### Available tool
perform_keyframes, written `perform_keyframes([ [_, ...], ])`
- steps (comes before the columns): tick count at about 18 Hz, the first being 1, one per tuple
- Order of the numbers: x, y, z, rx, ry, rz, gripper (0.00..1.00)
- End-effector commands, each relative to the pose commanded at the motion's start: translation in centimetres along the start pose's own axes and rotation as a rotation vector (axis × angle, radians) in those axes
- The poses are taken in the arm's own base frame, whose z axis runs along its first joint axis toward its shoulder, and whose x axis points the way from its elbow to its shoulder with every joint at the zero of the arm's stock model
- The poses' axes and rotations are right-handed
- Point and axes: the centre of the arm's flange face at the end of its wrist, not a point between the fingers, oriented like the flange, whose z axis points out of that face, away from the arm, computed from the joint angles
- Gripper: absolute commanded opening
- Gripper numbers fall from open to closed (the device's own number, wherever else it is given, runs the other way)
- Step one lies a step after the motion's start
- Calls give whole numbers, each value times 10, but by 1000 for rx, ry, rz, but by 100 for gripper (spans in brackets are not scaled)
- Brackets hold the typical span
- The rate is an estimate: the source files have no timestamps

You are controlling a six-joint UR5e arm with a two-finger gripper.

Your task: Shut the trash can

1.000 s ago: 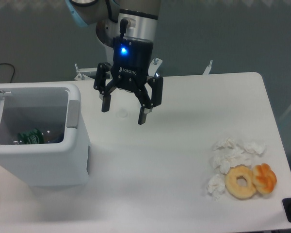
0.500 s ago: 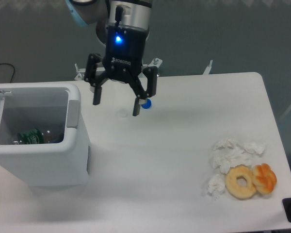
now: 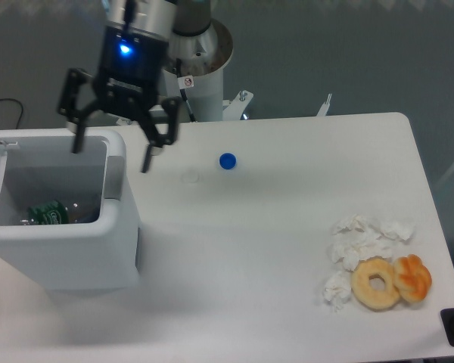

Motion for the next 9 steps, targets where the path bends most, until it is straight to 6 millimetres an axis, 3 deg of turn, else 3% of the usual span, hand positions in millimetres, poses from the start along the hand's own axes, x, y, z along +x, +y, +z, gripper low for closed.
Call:
perform_keyframes([
  [9, 64, -7, -25, 44, 174, -56, 100],
])
